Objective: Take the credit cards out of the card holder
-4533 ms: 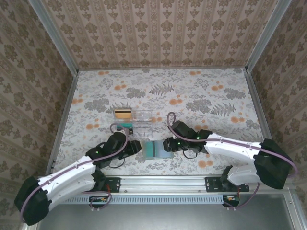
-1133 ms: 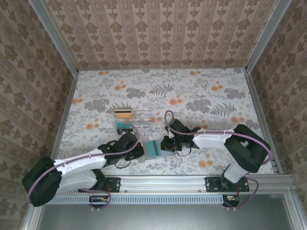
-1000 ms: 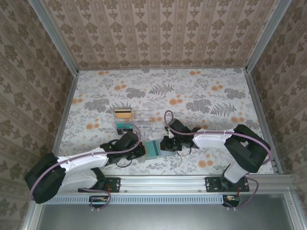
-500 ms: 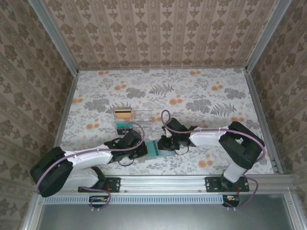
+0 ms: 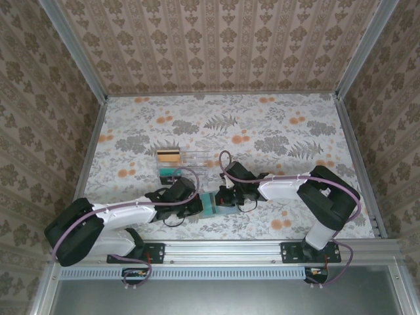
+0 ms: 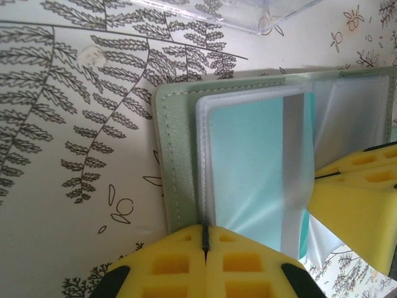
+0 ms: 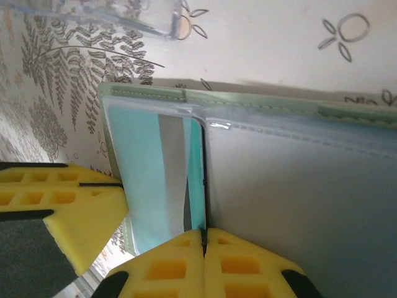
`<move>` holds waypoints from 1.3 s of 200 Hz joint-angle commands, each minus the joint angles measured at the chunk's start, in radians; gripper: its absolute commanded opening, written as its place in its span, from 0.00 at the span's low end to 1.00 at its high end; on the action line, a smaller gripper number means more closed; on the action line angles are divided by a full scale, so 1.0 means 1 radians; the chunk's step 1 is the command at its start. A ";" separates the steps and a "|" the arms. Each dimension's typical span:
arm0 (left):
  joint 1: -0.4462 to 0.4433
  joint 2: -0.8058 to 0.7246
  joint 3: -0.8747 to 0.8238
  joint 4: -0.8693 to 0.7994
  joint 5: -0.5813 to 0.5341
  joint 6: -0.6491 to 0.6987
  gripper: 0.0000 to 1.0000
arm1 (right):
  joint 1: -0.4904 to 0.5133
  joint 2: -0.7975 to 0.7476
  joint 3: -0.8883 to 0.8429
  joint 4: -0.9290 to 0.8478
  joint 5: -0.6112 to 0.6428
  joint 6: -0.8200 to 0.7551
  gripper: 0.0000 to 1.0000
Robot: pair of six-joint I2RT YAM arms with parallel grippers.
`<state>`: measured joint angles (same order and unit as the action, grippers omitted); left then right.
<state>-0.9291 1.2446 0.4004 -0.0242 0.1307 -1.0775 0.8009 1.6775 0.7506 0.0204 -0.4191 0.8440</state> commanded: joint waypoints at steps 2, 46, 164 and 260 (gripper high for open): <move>-0.007 0.004 0.012 -0.049 -0.004 0.009 0.00 | 0.007 -0.020 -0.018 -0.012 0.005 0.001 0.00; -0.002 -0.018 0.000 -0.097 -0.026 -0.001 0.00 | -0.028 -0.070 -0.084 -0.015 0.028 0.005 0.00; -0.010 0.035 0.029 -0.079 0.000 0.016 0.00 | -0.046 -0.029 -0.085 0.085 -0.023 0.018 0.23; -0.007 0.007 0.021 -0.105 -0.005 0.023 0.00 | -0.098 -0.119 -0.157 0.007 0.012 -0.018 0.01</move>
<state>-0.9298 1.2533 0.4225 -0.0746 0.1280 -1.0771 0.7410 1.6085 0.6441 0.1085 -0.4526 0.8551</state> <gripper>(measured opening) 0.047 0.054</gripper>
